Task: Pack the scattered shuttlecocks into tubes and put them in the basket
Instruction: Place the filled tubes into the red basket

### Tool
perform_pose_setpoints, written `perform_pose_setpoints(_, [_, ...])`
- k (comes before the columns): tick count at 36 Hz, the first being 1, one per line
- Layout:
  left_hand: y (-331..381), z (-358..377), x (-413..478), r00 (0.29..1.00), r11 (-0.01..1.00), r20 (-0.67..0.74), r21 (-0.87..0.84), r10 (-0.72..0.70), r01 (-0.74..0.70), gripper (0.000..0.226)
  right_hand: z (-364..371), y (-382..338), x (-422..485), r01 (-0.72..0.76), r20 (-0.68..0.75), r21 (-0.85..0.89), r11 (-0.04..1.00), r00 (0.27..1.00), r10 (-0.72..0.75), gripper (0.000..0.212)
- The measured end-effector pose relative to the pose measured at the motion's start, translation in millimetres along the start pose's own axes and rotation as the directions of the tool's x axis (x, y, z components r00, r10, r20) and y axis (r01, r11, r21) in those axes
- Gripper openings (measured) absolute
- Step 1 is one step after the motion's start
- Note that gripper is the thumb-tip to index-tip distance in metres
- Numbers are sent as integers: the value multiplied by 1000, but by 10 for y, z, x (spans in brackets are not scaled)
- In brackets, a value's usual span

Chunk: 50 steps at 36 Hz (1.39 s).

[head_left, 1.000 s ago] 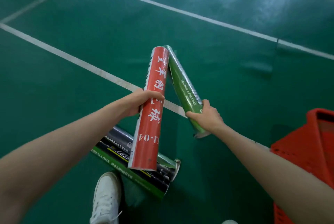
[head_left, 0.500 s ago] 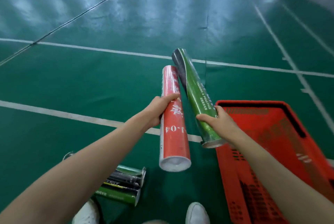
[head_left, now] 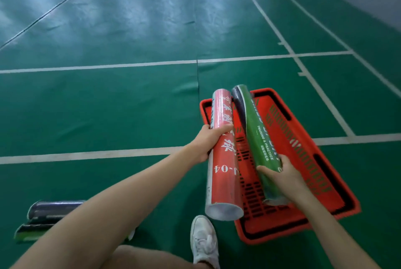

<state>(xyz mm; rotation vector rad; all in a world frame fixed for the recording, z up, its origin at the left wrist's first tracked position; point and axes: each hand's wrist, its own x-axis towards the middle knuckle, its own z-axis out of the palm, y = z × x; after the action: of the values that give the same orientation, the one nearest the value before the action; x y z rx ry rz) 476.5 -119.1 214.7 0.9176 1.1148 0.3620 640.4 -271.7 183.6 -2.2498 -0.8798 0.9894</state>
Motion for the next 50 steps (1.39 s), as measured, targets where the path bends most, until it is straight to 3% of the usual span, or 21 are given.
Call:
perform_pose_setpoints(6, [-263, 279, 209, 996, 995, -19, 50, -90, 91, 70, 54, 366, 92, -79, 40, -64, 995, 996, 82, 78])
perform_pose_setpoints(10, [-364, 408, 364, 993, 992, -52, 63, -106, 109, 82, 78, 446, 213, -100, 69, -91, 991, 992, 106, 70])
perform_pose_setpoints(13, [-410, 427, 492, 990, 993, -108, 62, -94, 102, 80, 120, 425, 316, -89, 57, -142, 986, 994, 98, 61])
perform_pose_setpoints(17, [-424, 355, 664, 985, 991, -146, 85, -90, 103, 70, 235, 346, 443, -71, 85, -181, 981, 993, 87, 64])
perform_pose_setpoints(23, [-313, 205, 862, 982, 984, -185, 160, -49, 79, 67, 530, 397, 499, -87, 102, -52, 995, 991, 92, 75])
perform_pose_setpoints(28, [-221, 47, 999, 980, 975, -196, 216, -17, 60, 69, 898, 275, 486, -80, 66, 76, 994, 995, 75, 67])
perform_pose_setpoints(36, [92, -290, 1098, 971, 926, -234, 376, 55, 38, 70, 1100, -136, 780, -57, 67, 77, 995, 996, 52, 61])
perform_pose_setpoints(41, [124, -278, 1194, 960, 858, -245, 513, 131, 14, 77, 978, -235, 1001, -37, 89, -44, 998, 995, 41, 68])
perform_pose_setpoints(44, [57, -205, 1283, 951, 867, -292, 494, 103, 58, 86, 849, -160, 1075, -33, 85, -151, 988, 995, 47, 81])
perform_pose_setpoints(50, [-281, 23, 1465, 931, 858, -364, 482, 13, 177, 96, 441, 59, 1245, -89, 68, -328, 941, 991, 117, 80])
